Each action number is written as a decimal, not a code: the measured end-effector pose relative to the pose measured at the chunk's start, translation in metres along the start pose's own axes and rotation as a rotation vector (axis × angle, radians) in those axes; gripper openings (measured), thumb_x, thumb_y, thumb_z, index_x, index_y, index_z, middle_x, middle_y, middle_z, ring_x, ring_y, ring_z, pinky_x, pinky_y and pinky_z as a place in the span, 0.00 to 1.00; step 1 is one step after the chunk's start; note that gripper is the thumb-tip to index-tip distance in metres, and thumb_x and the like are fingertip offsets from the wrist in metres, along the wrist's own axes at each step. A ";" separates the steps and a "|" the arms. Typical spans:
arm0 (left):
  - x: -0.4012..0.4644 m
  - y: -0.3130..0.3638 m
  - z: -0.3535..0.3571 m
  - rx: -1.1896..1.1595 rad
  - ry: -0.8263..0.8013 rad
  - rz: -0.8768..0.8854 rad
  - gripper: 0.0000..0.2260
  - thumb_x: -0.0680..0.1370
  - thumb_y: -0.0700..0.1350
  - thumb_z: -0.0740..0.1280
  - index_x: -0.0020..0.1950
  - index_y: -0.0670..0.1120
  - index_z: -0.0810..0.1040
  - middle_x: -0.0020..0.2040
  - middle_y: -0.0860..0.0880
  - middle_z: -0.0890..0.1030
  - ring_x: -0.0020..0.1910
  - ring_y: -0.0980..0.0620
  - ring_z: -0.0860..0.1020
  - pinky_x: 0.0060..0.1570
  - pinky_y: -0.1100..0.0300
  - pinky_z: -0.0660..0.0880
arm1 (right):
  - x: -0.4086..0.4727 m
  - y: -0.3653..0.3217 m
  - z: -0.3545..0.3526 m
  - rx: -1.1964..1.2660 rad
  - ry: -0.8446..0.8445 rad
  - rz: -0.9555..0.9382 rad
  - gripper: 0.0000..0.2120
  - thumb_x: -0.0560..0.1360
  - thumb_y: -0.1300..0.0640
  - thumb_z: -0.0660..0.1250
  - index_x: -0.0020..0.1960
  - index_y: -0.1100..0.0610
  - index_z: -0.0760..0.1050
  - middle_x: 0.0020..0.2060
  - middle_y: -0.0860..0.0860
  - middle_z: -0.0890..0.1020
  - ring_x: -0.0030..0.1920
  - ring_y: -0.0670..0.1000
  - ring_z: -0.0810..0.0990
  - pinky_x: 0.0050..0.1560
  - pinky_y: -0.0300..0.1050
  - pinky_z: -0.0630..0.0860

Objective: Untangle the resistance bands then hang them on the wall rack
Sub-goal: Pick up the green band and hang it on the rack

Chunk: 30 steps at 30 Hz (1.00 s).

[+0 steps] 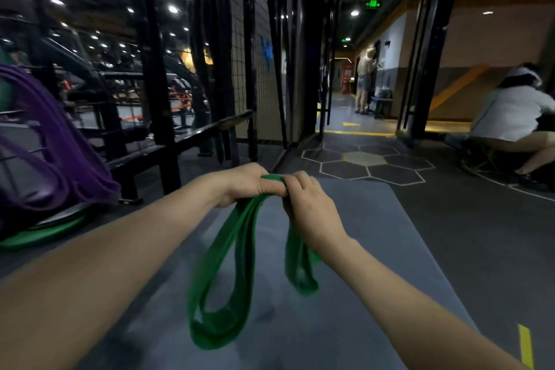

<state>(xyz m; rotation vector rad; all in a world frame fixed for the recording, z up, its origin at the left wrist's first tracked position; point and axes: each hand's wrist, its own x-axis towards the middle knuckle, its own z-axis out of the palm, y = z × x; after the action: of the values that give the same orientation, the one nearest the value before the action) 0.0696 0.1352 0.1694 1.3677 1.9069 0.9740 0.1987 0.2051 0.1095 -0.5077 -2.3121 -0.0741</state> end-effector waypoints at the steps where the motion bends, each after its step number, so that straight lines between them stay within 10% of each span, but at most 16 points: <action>1: -0.010 0.000 -0.007 -0.037 -0.007 -0.005 0.12 0.72 0.45 0.71 0.30 0.48 0.75 0.25 0.52 0.73 0.25 0.56 0.71 0.31 0.61 0.66 | 0.004 -0.008 -0.003 -0.002 -0.001 -0.013 0.10 0.73 0.64 0.65 0.53 0.63 0.74 0.48 0.58 0.76 0.47 0.61 0.75 0.33 0.52 0.73; 9: -0.073 -0.044 -0.022 -0.154 0.134 0.162 0.16 0.67 0.34 0.74 0.51 0.46 0.74 0.45 0.53 0.82 0.47 0.55 0.80 0.44 0.65 0.75 | 0.039 -0.053 -0.030 0.041 -0.037 0.011 0.12 0.75 0.65 0.60 0.58 0.62 0.71 0.54 0.57 0.75 0.55 0.60 0.74 0.46 0.51 0.71; 16: -0.083 -0.050 -0.026 -0.266 0.357 0.230 0.40 0.56 0.53 0.79 0.63 0.49 0.64 0.57 0.52 0.75 0.58 0.56 0.75 0.59 0.56 0.73 | 0.060 -0.072 -0.047 0.119 -0.011 0.053 0.09 0.74 0.68 0.60 0.54 0.63 0.73 0.50 0.58 0.76 0.49 0.59 0.76 0.40 0.46 0.68; 24: -0.104 -0.037 -0.034 -0.166 0.518 0.313 0.16 0.77 0.45 0.66 0.63 0.48 0.67 0.54 0.53 0.76 0.54 0.55 0.74 0.49 0.68 0.71 | 0.057 -0.088 -0.068 0.180 -0.018 0.090 0.09 0.76 0.63 0.60 0.54 0.61 0.74 0.50 0.58 0.77 0.48 0.60 0.77 0.41 0.49 0.74; 30: -0.130 -0.023 -0.065 -0.308 0.537 0.376 0.25 0.74 0.44 0.69 0.68 0.44 0.66 0.56 0.48 0.75 0.56 0.50 0.74 0.55 0.60 0.70 | 0.047 -0.110 -0.074 0.158 0.039 -0.002 0.18 0.76 0.61 0.60 0.64 0.48 0.69 0.56 0.51 0.76 0.52 0.58 0.78 0.43 0.54 0.77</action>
<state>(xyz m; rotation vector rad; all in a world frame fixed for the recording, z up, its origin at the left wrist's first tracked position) 0.0440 -0.0074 0.1930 1.3965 1.7704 1.8928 0.1764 0.1044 0.2054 -0.4197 -2.2579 0.0963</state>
